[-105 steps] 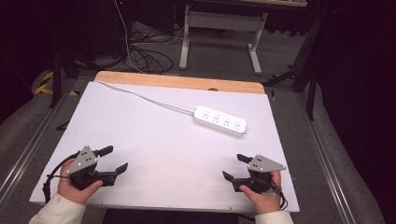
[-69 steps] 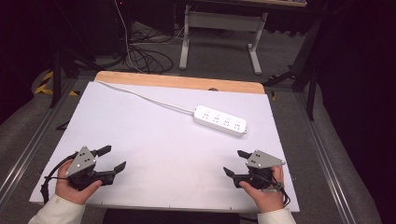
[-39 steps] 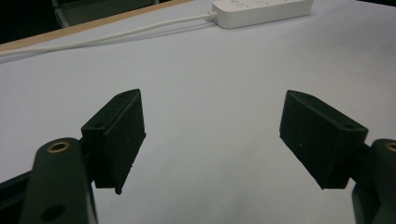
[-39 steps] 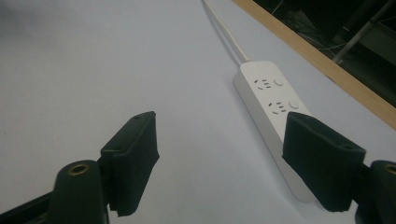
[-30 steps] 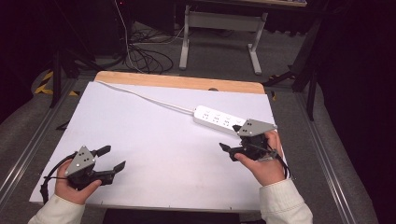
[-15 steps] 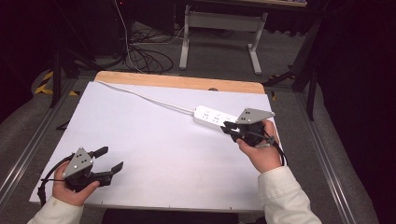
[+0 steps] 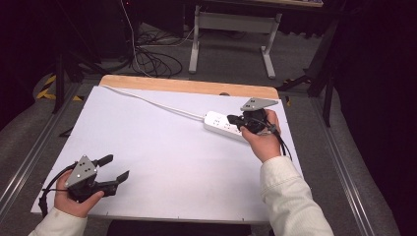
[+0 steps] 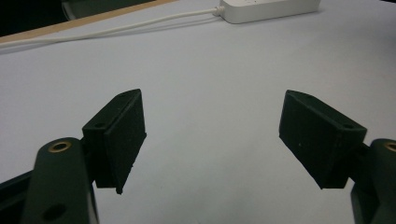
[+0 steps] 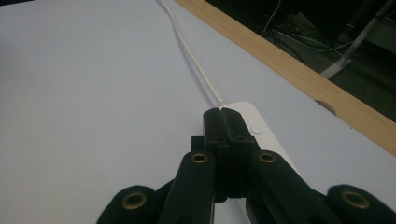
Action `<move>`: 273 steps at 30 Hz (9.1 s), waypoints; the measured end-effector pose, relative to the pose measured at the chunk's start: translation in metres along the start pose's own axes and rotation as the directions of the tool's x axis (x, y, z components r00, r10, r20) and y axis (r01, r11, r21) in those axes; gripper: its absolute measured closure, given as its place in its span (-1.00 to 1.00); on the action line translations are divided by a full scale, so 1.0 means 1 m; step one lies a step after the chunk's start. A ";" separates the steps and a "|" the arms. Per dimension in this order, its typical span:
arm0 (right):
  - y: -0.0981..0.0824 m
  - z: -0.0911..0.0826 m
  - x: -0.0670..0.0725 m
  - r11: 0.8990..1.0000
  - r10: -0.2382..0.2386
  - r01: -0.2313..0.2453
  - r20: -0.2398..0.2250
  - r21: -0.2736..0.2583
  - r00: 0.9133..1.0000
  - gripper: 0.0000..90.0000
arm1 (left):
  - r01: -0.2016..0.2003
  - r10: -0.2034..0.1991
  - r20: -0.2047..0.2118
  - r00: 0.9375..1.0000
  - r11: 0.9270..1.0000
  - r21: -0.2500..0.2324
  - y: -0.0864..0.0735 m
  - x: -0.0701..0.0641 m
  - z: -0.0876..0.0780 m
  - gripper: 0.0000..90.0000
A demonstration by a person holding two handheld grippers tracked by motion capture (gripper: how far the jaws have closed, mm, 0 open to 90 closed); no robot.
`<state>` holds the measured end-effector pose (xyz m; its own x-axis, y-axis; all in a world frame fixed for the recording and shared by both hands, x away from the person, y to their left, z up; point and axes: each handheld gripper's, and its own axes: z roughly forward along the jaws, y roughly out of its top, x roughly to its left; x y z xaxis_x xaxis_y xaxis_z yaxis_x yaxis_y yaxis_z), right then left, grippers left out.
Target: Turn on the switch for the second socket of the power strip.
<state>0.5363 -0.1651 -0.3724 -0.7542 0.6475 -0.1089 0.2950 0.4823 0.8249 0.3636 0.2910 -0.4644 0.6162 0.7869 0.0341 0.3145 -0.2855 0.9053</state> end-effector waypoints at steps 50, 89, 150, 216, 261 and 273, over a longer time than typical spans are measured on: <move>-0.035 0.084 -0.050 0.982 0.153 -0.167 0.153 0.087 0.976 1.00 | -0.006 0.006 0.003 1.000 1.000 0.008 0.000 0.002 0.002 -0.48; -0.043 0.096 -0.051 0.975 0.152 -0.175 0.165 0.138 0.975 1.00 | -0.005 0.004 0.004 1.000 1.000 0.013 0.000 0.002 0.003 -0.47; -0.045 0.099 -0.044 0.969 0.178 -0.208 0.202 0.136 0.963 1.00 | -0.008 0.008 0.015 1.000 1.000 0.014 0.001 0.001 0.005 -0.47; -0.002 -0.003 -0.003 0.983 0.156 -0.147 0.068 -0.113 0.985 -0.27 | 0.007 -0.008 0.015 1.000 1.000 0.024 0.005 0.002 0.003 -0.48; -0.127 -0.056 0.057 0.985 0.102 -0.123 -0.164 -0.120 0.981 -0.81 | 0.000 0.000 0.042 0.999 1.000 0.000 0.000 0.001 -0.010 -0.79; -0.162 -0.045 0.069 0.989 0.143 -0.147 -0.106 -0.030 0.984 -0.82 | -0.023 0.022 0.055 0.998 1.000 0.010 -0.006 0.006 -0.006 -0.79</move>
<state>0.4097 -0.2250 -0.4891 -0.7624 0.6434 0.0694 0.3844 0.3639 0.8484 0.3613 0.3006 -0.4672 0.6615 0.7493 0.0312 0.3073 -0.3088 0.9001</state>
